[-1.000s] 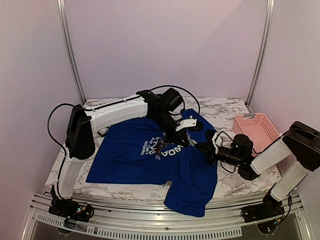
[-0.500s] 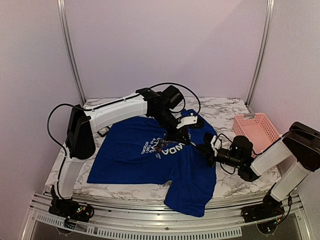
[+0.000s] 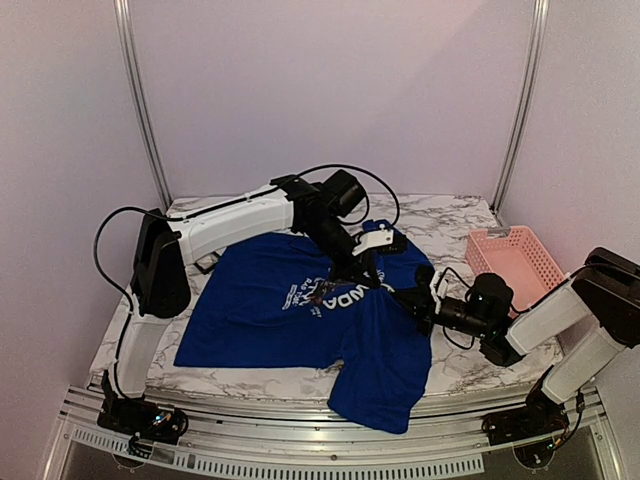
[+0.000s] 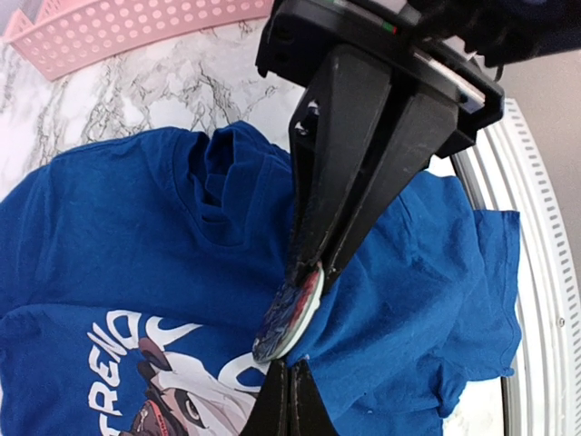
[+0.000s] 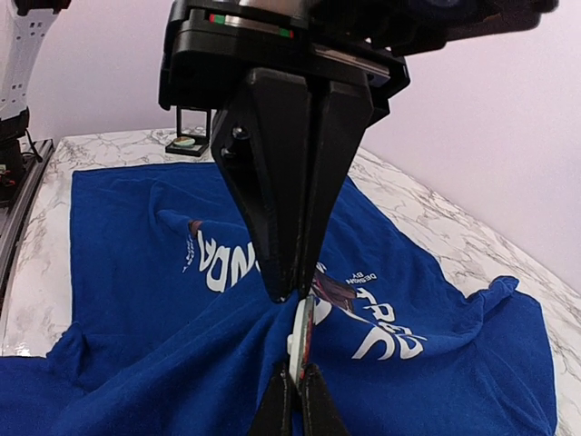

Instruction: Pin the brooch onto the clothing

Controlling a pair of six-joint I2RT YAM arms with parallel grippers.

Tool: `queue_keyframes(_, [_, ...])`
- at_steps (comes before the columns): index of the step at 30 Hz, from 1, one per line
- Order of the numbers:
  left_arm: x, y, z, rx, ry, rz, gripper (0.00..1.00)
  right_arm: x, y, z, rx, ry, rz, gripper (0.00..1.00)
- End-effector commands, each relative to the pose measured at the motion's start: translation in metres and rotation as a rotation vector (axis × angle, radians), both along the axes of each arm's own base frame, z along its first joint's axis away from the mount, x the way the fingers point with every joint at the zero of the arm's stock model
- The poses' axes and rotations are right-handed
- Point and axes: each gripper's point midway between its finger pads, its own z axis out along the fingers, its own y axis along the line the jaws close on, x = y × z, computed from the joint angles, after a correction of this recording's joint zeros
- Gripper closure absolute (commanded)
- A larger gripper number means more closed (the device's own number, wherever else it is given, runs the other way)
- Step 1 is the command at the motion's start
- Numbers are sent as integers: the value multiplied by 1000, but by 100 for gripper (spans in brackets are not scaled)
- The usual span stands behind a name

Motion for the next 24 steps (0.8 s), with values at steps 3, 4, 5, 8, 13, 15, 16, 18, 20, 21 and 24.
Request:
queue_keyframes(3, [13,-3,-13,-7,-4,24,100,-25,13,46,160,-74,152,100])
queue_keyframes(4, [13,-4,-13,-12,-4,25,100,-27,13,49,180,-75,165,100])
queue_keyframes(5, [13,-5,-12,-14,-4,25,100,-29,14,51,201,-65,174,100])
queue_keyframes(8, [13,-7,-11,-20,-1,26,100,-33,14,55,255,-30,199,100])
queue_keyframes(13, [12,-6,-12,-19,10,27,100,-35,17,53,297,9,231,100])
queue_keyframes(15, [12,-7,-15,-18,16,27,100,-35,20,54,306,17,253,100])
queue_keyframes(16, [11,-7,-16,-20,21,26,100,-35,21,56,316,18,258,100])
queue_keyframes(18, [10,-9,-16,-25,28,26,100,-35,20,59,345,24,254,100])
queue_keyframes(20, [9,-11,-17,-29,32,23,100,-33,18,64,371,29,246,100])
queue_keyframes(21, [9,-11,-18,-28,34,25,100,-33,18,66,380,34,246,100])
queue_keyframes(24, [9,-12,-20,-25,32,27,100,-35,16,74,406,26,248,100])
